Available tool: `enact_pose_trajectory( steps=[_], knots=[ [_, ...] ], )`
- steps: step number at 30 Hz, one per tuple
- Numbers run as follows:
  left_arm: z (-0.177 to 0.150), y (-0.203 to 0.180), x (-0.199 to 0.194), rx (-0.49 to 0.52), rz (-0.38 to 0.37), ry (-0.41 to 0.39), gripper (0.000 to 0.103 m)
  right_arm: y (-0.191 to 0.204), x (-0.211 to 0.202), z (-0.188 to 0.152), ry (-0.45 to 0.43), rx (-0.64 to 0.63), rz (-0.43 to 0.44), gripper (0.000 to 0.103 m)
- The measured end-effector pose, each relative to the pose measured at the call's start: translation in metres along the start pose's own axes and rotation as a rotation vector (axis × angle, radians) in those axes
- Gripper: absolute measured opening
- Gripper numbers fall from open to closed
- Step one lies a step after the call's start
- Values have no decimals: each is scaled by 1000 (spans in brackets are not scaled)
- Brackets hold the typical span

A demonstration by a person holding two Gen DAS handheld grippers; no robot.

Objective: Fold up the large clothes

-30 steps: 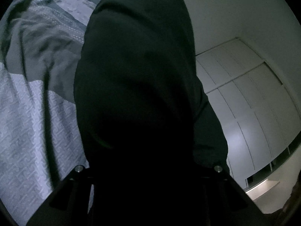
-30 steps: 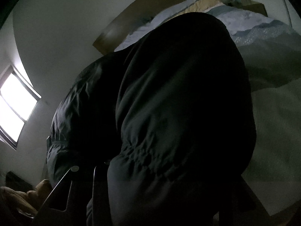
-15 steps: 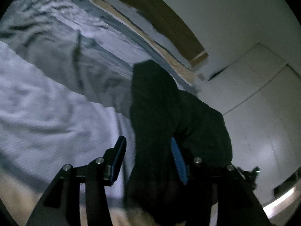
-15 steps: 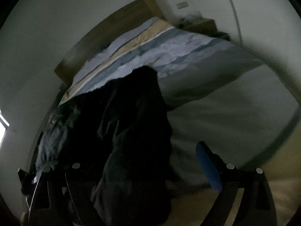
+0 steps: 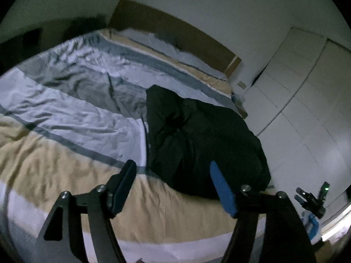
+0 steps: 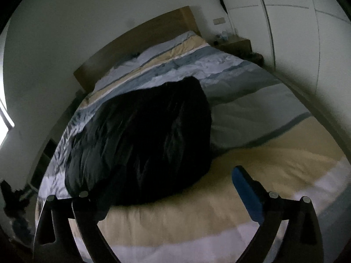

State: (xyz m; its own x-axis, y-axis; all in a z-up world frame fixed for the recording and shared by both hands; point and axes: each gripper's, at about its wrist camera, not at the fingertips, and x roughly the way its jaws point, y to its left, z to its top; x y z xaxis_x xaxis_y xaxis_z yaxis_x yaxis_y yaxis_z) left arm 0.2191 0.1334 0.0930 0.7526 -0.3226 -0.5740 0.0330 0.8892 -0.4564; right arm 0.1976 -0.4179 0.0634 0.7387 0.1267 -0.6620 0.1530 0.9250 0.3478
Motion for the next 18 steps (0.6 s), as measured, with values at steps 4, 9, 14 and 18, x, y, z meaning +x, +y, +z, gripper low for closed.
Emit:
enact_pose_trajectory(
  steps=[4, 9, 14, 18],
  knots=[
    [-28, -25, -34, 68, 124, -6, 74, 9, -31, -39, -13, -37, -45, 103],
    [-75, -52, -60, 114, 225, -41, 74, 28, -60, -87, -42, -147, -123, 103],
    [-124, -86, -89, 165, 244, -74, 74, 43, -94, -122, -72, -223, -147, 103],
    [-153, -112, -112, 192, 274, -110, 74, 52, -124, -136, -123, -269, -139, 103]
  ],
)
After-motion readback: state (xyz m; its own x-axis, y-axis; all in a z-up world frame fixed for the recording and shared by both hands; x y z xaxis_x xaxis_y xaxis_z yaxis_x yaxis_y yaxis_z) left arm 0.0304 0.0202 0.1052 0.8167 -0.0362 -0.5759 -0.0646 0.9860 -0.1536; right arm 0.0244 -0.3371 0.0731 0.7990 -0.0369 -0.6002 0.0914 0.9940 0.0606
